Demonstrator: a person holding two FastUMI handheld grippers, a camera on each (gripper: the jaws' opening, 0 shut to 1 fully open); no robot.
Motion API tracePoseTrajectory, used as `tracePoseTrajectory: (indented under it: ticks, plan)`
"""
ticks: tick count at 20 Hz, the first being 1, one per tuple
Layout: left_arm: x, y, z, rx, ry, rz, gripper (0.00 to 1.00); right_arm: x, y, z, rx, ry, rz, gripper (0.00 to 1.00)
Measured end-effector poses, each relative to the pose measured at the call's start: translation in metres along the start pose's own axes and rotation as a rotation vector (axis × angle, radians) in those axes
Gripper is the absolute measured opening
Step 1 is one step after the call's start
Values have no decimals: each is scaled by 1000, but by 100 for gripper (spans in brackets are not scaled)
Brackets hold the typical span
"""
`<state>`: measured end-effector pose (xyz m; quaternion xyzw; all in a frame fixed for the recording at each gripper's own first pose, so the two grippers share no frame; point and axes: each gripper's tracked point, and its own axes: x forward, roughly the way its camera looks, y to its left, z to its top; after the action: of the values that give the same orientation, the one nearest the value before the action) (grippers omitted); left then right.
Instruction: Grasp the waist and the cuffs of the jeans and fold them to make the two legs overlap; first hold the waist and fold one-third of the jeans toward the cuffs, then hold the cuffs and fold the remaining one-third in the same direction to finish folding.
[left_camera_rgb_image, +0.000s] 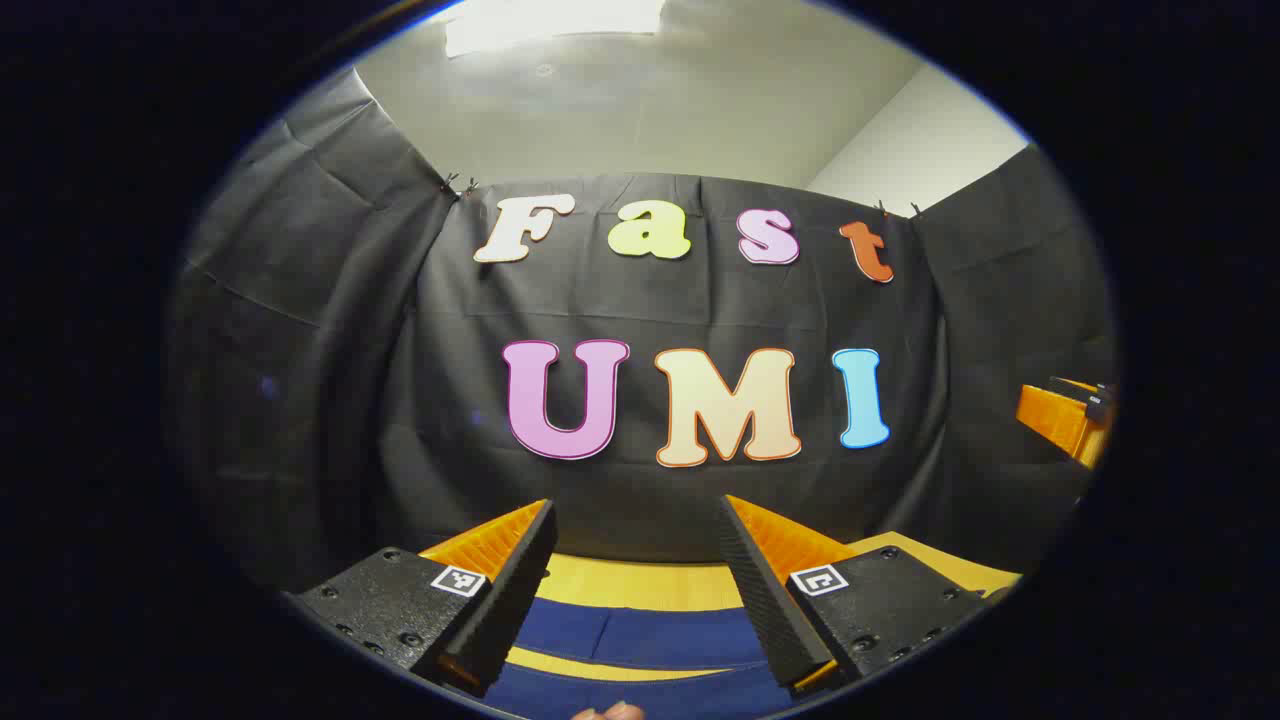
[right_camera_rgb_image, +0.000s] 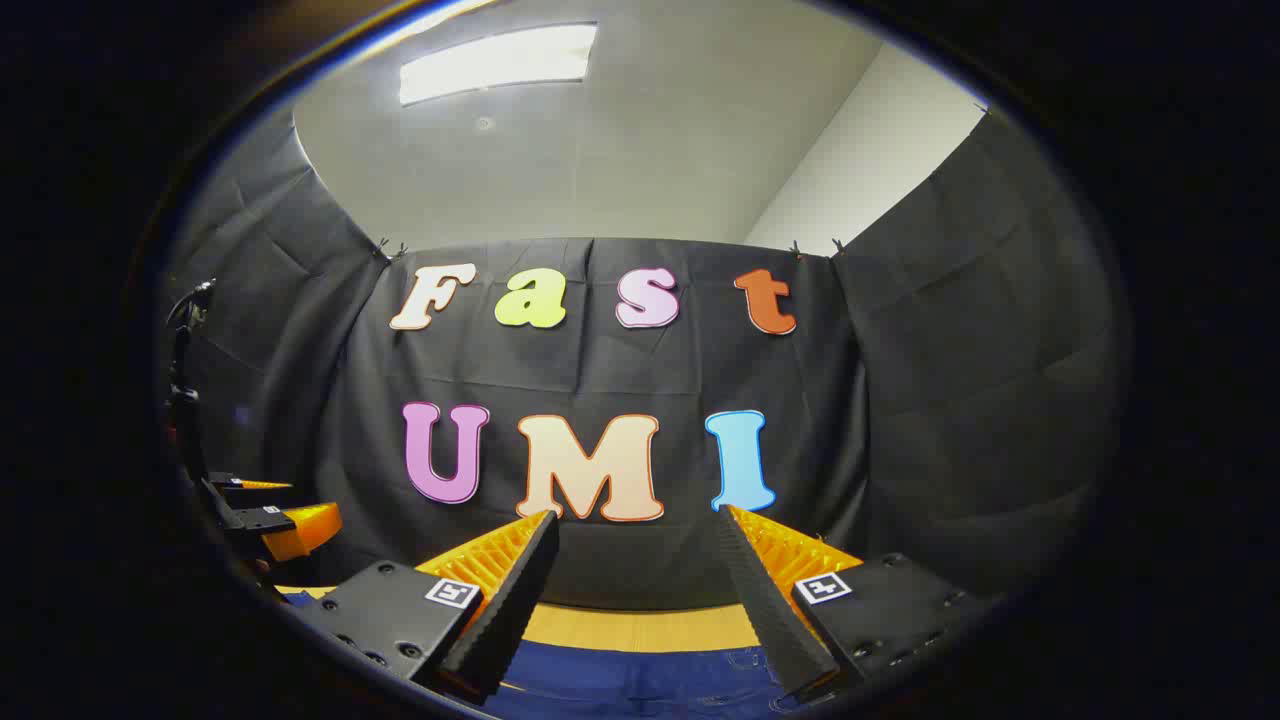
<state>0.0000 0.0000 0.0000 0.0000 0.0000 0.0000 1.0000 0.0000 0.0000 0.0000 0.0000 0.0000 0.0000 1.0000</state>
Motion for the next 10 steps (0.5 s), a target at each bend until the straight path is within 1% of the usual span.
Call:
tracePoseTrajectory:
  ticks: [4,5,7,9,10]
  plan:
    - [-1,3,-4,15,5,9,94,3,-2,-10,5,21,4,98]
    - [-1,4,-5,13,8,11,93,5,-1,-12,7,25,6,100]
    - [-1,6,-7,11,15,16,93,6,0,-11,7,28,11,98]
    - [0,8,-11,14,23,18,94,9,2,-12,2,27,14,100]
    - [0,11,-12,16,27,20,94,10,4,-14,2,29,15,98]
